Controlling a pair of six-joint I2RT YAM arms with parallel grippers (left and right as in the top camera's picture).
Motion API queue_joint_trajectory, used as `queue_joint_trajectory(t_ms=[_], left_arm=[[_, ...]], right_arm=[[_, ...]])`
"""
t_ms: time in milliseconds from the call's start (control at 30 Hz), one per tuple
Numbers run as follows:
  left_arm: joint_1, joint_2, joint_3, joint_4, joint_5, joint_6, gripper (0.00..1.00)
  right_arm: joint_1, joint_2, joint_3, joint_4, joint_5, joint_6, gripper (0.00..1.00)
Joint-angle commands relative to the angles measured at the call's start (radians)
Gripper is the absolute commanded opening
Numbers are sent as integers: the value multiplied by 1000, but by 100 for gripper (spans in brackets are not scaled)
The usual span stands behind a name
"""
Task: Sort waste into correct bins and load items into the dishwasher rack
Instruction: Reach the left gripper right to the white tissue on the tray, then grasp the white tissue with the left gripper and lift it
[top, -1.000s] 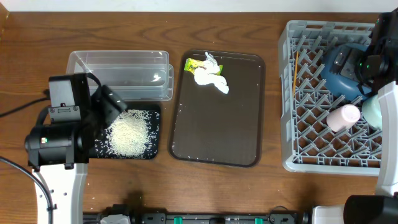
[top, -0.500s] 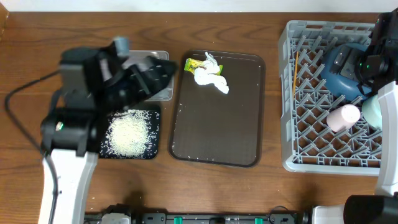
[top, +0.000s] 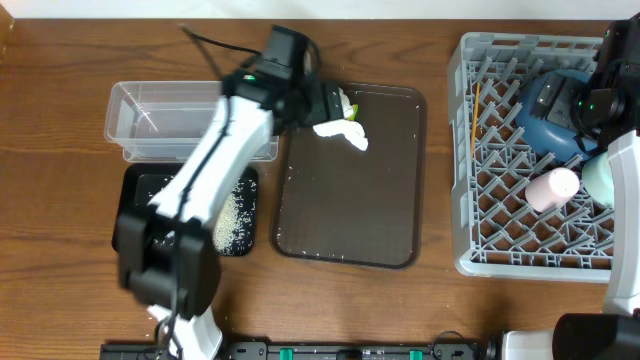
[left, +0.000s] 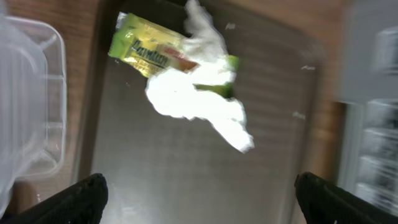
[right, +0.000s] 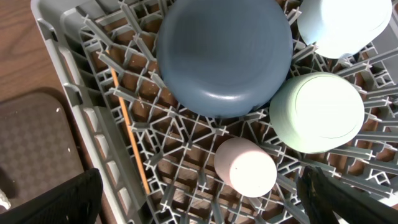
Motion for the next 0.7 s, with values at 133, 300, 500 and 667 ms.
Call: queue_joint_trajectory(t_ms=[133, 300, 500, 667], left_arm=[[-169, 128, 20, 75, -444, 219, 98], [-258, 200, 20, 152, -582, 230, 98], [-252, 244, 20, 229, -573, 146, 98], [-220, 248, 19, 245, -518, 62, 98]], right_arm=[[-5, 1, 0, -1, 3, 14, 99], [-5, 1, 0, -1, 3, 14, 99], [-5, 1, 0, -1, 3, 14, 99], [-5, 1, 0, -1, 3, 14, 99]])
